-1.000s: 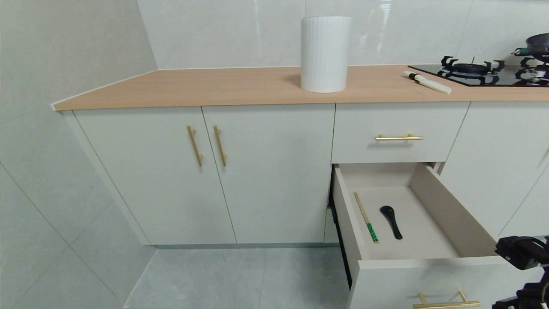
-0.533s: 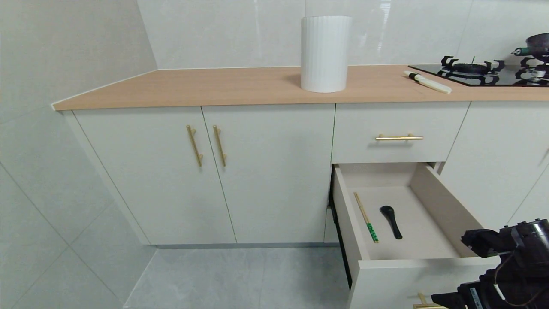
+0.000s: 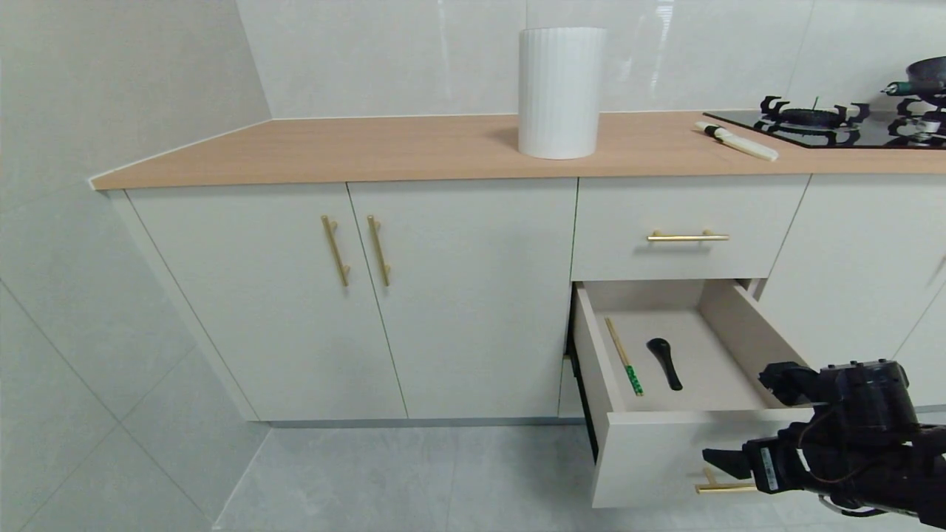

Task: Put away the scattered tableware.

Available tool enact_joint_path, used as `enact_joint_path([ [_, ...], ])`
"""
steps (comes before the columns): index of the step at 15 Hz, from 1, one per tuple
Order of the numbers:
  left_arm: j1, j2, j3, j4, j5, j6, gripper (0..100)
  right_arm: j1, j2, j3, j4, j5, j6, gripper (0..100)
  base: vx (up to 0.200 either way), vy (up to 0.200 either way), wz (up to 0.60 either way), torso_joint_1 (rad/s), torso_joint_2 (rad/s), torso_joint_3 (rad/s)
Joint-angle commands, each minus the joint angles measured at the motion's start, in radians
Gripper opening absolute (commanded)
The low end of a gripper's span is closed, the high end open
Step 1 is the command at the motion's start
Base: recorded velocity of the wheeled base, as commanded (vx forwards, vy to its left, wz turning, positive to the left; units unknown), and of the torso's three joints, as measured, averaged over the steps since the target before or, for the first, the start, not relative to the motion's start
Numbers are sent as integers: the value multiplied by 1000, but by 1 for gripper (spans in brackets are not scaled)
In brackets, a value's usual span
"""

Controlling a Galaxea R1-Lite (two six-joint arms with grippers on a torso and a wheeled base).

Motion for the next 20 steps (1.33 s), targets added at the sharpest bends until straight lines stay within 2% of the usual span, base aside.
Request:
enact_joint_path([
  [1, -1, 2, 0, -1, 0, -1, 100, -1, 109, -9, -80, -1, 0, 100, 0, 0, 0, 0, 0, 0],
  [2, 0, 2, 0, 1, 0, -1, 100, -1, 180, -20, -203, -4, -1, 100, 0, 0, 0, 0, 0, 0],
  [4, -1, 2, 0, -1, 0, -1, 100, -7, 270, -70, -324, -46, -1, 100, 0, 0, 0, 0, 0, 0],
  [6, 0, 2, 0, -1, 0, -1, 100, -10, 331, -156, -335, -87, 0, 100, 0, 0, 0, 0, 0, 0],
  [8, -1, 2, 0, 1, 0, -1, 100, -10, 354, -218, -335, -87, 8, 100, 0, 0, 0, 0, 0, 0],
  [10, -1, 2, 0, 1, 0, -1, 100, -10, 354, -218, -335, -87, 8, 100, 0, 0, 0, 0, 0, 0],
  [11, 0, 2, 0, 1, 0, -1, 100, -27, 379, -323, -332, -89, 16, 100, 0, 0, 0, 0, 0, 0],
  [20, -1, 2, 0, -1, 0, -1, 100, -76, 488, -558, -316, -90, 14, 100, 0, 0, 0, 0, 0, 0],
])
